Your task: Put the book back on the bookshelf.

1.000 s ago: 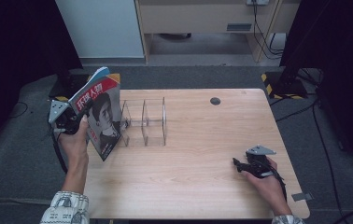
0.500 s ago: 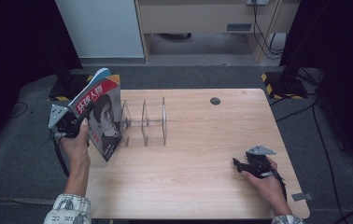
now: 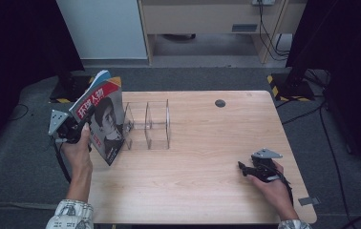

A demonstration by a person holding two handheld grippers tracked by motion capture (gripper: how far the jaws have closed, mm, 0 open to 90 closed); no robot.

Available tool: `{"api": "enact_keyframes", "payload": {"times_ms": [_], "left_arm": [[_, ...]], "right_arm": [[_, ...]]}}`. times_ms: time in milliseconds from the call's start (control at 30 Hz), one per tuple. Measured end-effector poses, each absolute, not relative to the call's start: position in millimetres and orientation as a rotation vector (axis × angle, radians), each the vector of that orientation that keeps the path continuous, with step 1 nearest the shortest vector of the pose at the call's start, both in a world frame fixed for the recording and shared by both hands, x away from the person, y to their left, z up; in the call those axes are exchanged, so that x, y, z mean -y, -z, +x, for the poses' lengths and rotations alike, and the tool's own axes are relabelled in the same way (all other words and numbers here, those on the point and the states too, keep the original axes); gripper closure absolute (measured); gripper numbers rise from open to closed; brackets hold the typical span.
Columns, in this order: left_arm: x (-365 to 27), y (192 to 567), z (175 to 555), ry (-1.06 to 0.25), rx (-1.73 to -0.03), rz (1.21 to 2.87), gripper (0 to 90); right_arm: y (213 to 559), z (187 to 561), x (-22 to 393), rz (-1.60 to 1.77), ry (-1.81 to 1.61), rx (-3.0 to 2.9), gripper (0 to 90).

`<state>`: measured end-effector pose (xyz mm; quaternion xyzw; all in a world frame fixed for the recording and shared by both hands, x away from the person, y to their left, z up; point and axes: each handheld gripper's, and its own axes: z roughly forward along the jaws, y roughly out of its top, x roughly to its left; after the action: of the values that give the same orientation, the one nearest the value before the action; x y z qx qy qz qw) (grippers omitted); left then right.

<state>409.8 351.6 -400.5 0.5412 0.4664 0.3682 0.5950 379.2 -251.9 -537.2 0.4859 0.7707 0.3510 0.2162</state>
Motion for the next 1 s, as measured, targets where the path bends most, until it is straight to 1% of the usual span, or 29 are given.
{"api": "enact_keyframes", "payload": {"times_ms": [633,1000], "left_arm": [[-349.4,404.5,407.4,-0.873,-1.083,1.267,85.3],[-352.8,408.0,406.7,-0.859,-1.100,1.271,84.9]], "right_arm": [[537.2,379.0,252.0,1.343,-0.973,-2.139,35.1],[537.2,378.8,252.1,1.341,-0.974,-2.141,35.1]]}}
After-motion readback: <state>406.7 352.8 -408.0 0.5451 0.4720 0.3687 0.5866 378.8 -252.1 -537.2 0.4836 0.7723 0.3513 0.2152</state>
